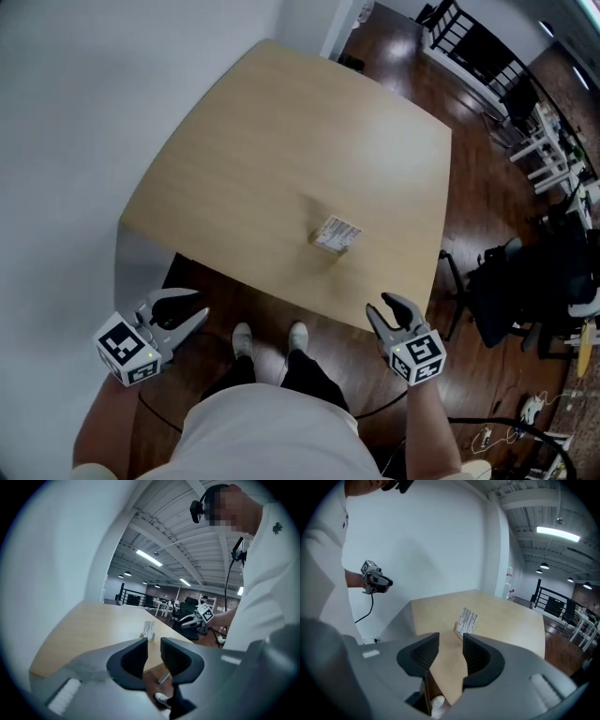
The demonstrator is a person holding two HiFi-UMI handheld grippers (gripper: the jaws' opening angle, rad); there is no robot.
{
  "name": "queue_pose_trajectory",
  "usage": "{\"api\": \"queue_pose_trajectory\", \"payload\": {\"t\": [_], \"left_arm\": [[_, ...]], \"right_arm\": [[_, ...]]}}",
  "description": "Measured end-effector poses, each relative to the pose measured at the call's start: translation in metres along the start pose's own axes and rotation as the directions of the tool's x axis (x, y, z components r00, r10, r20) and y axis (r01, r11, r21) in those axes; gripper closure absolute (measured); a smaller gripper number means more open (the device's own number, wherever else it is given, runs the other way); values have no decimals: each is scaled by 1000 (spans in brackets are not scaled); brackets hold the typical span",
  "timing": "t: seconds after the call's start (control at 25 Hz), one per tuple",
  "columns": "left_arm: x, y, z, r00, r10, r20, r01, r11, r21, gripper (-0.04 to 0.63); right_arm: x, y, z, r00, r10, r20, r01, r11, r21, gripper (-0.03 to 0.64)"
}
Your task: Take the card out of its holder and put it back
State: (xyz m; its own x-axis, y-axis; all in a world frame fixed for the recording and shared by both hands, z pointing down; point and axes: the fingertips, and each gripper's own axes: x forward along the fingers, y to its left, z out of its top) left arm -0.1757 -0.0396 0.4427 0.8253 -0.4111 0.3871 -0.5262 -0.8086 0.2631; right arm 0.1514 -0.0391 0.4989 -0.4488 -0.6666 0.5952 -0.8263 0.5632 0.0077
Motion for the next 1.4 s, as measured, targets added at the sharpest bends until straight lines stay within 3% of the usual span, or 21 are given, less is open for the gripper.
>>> {"api": "queue_pose_trajectory", "payload": {"t": [0.12,0.28,0.64,0.84,1.08,1.4], "left_arm": [[17,-10,4,999,-51,-5,51,997,56,505],[29,-62,12,994,-106,40,101,990,100,505],[28,-260,-29,967,-252,18,247,957,151,508],[-1,-344,-63,964,-264,-13,263,957,119,508],[-24,-362,-67,966,-253,-47,257,957,131,508],[-47,-348,-52,958,-287,5,282,942,181,506]], "right_arm": [[-35,28,-14,1000,-29,9,28,999,23,454],[-78,53,-35,997,-63,42,61,997,43,454],[-212,112,-99,984,-105,144,93,992,85,454],[-265,144,-137,984,-97,150,82,991,106,456],[-307,177,-138,970,-128,205,100,984,145,456],[-301,219,-116,956,-150,252,102,976,193,456]]}}
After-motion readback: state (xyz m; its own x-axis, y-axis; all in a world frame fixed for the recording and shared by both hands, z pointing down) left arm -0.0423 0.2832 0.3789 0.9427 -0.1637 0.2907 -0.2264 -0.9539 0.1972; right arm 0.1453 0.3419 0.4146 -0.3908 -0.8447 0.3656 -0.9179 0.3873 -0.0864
